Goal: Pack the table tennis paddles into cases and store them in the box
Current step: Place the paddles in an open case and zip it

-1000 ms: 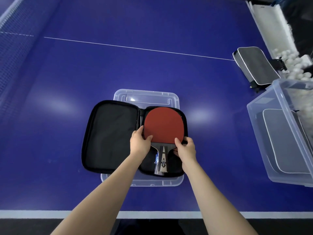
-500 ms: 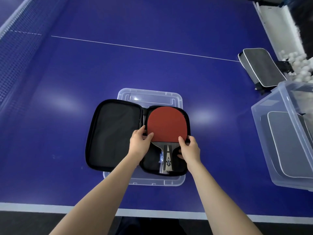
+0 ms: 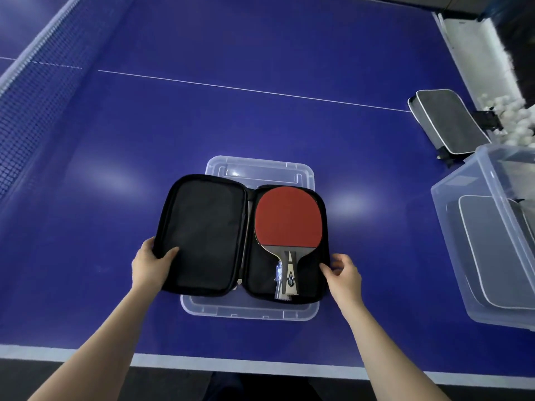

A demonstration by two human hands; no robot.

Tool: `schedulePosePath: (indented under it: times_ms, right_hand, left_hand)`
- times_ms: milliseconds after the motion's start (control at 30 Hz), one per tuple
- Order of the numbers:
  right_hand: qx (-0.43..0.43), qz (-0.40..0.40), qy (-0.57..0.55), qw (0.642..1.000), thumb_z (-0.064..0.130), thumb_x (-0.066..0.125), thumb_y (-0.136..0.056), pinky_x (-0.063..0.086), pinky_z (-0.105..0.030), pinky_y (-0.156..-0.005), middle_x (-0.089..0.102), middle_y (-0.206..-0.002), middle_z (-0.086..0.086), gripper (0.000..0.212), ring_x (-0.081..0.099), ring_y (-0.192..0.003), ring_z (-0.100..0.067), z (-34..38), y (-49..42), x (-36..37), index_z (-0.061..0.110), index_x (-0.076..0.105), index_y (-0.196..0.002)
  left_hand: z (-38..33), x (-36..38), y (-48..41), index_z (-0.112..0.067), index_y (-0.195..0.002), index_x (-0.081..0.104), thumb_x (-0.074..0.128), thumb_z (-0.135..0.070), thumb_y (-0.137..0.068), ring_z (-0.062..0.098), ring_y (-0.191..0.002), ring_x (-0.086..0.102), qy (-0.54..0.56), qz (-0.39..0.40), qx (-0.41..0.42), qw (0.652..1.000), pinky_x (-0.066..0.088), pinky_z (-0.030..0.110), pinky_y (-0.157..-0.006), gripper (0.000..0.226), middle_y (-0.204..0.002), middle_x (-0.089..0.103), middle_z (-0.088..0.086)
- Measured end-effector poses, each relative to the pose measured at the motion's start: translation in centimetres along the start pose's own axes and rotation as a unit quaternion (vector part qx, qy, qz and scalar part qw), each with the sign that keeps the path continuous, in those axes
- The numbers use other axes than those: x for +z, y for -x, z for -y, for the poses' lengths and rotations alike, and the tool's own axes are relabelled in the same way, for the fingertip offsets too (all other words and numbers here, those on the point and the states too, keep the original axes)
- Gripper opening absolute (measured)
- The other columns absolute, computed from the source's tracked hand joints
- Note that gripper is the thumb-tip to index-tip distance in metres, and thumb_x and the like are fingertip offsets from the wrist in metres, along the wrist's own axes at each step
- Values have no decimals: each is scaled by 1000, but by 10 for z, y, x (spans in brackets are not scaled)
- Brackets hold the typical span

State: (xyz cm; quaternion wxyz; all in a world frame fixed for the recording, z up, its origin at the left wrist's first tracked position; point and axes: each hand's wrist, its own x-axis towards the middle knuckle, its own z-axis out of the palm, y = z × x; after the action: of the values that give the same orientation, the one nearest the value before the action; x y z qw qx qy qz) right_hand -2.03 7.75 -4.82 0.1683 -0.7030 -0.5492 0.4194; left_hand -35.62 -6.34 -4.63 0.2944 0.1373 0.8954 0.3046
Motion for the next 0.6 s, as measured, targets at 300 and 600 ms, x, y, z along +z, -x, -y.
schedulePosePath:
  times_ms: [300, 600]
  right_hand:
    - [22, 37, -55, 998, 5, 65, -85, 45, -21, -69, 67, -93, -4, 18, 61, -83, -16, -4, 0, 2, 15, 63, -99]
    - [59, 90, -138, 985, 8, 60, -89, 51, -48, -93, 68, -104, -9, 17, 63, -102, -26, -3, 1, -8, 13, 63, -105]
  left_hand:
    - [-27, -22, 23, -23, -113, 62, 71, -12, -81, 26, -100, 61, 127, -38, 37, 990, 49, 39, -85, 35, -106, 64, 0]
    - [-128, 23, 128, -30, -105, 61, 65, -3, -74, -2, -75, 54, 88, 46, 258, 961, 38, 3, -66, 41, -92, 59, -19]
